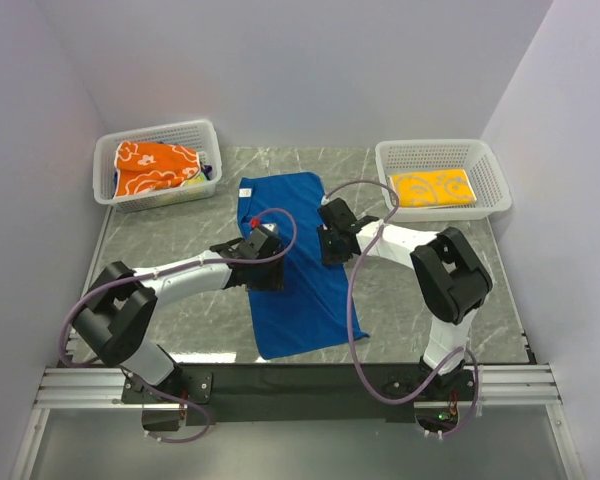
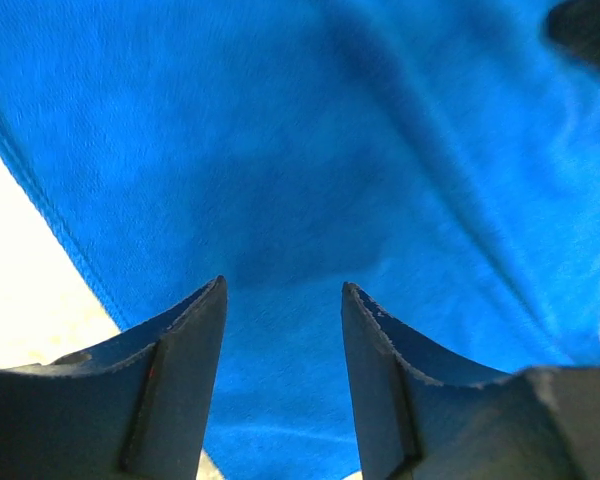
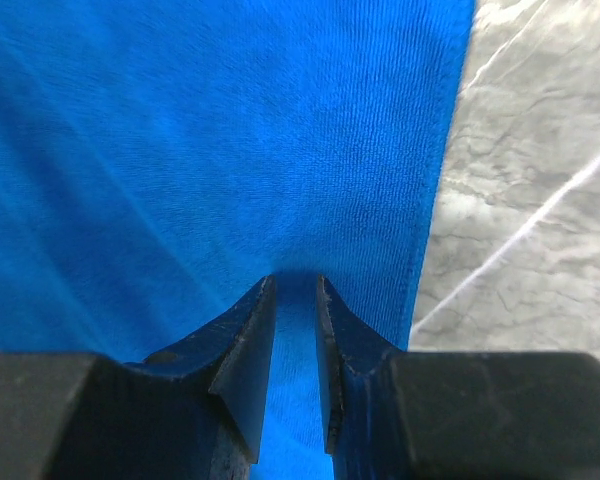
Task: Fold and stack the towels
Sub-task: Flatten out the crumpled towel
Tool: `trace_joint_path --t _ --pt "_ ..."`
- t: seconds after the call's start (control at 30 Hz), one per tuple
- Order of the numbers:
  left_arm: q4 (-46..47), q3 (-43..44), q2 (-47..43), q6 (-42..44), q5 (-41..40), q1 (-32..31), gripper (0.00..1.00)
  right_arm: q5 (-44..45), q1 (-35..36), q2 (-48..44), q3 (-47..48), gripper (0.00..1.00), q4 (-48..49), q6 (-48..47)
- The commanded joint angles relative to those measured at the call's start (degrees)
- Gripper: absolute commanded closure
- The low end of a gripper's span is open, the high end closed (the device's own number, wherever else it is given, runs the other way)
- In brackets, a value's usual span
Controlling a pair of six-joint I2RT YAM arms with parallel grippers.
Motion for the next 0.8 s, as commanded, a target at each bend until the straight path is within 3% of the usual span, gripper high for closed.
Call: trace_joint_path --t 0.0,0.3,0.77 --pt "-2.3 -1.8 1.2 1.0 2.4 -0.4 0.46 0.0 -1.3 1.0 -0.5 0.70 1.3 0.8" --pt "-3.9 -4.9 2.2 2.2 3.9 -0.5 0.45 1.0 -5.7 -3.3 -9.3 0.70 1.8 2.6" --pt "-10.9 -4.8 -1.2 5.9 6.1 -2.5 0.43 4.1 -8.6 -10.1 -11.2 0.68 -0.2 1.9"
